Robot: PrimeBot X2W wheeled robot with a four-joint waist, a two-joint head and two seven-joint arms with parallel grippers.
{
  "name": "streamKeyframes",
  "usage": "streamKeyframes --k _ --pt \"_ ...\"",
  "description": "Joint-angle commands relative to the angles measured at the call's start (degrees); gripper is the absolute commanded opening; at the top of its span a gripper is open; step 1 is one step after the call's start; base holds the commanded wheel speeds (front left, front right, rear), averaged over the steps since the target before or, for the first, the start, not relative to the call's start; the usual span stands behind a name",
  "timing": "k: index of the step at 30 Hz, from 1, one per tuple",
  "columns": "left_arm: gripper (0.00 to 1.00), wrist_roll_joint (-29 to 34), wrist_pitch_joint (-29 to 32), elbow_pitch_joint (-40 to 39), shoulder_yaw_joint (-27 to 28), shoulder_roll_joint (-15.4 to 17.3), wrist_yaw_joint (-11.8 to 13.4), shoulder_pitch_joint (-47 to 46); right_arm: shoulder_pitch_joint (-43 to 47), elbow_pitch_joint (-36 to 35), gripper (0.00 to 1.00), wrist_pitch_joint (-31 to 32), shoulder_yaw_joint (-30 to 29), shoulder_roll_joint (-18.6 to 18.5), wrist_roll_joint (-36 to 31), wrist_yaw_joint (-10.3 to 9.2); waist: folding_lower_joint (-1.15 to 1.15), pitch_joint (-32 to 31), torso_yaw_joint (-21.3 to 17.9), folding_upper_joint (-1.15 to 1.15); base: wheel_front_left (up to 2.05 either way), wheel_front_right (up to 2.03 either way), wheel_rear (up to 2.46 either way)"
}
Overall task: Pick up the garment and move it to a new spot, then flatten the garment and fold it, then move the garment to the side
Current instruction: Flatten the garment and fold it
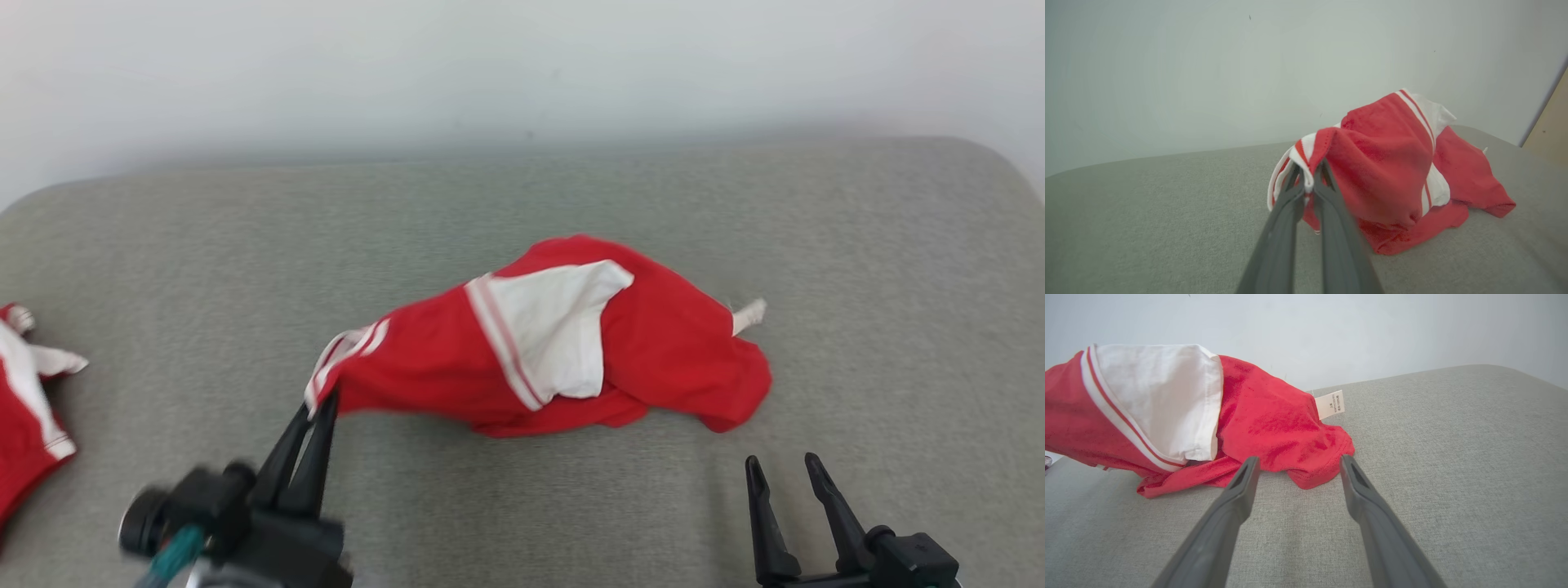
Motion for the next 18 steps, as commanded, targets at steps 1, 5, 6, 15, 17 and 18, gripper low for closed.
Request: streamKeyframes --k 1,5,6,15,17,18 --pt "0.0 -0.67 -0.19 -0.45 1.03 -0.21 0.27 2.43 0.38 -0.08 1.0 -0.01 0.04 0.06 -0.31 -0.13 0.01 -0.63 2.94 0.0 0.0 0.0 0.0" --pt "0.0 -0.95 -0.19 2.17 4.34 -2.05 -0.07 9.18 0.09 0.09 1.0 0.0 0.52 0.05 -0.43 -0.13 0.01 -0.12 3.38 0.0 0.0 0.0 0.0" --pt "0.0 -0.71 -0.19 3.12 4.68 -2.53 -0.22 9.9 0.08 0.16 1.0 -0.01 0.49 0.04 -0.51 -0.13 0.01 -0.13 3.34 0.0 0.0 0.0 0.0" --pt "1.0 1.9 -0.19 2.92 10.53 -5.04 -0.58 9.44 -0.22 0.11 1.0 0.0 -0.03 0.07 -0.9 -0.13 0.01 0.15 2.55 0.0 0.0 0.0 0.0" --pt "1.0 3.27 -0.18 -0.04 13.36 -5.45 -0.57 8.89 -0.47 0.06 1.0 -0.01 -0.13 0.07 -0.78 -0.13 0.01 0.52 2.15 0.0 0.0 0.0 0.0" --pt "1.0 3.74 -0.19 -1.63 14.58 -5.97 -0.42 8.77 -0.52 0.06 1.0 0.0 -0.13 0.07 -0.64 -0.13 0.01 0.66 1.94 0.0 0.0 0.0 0.0"
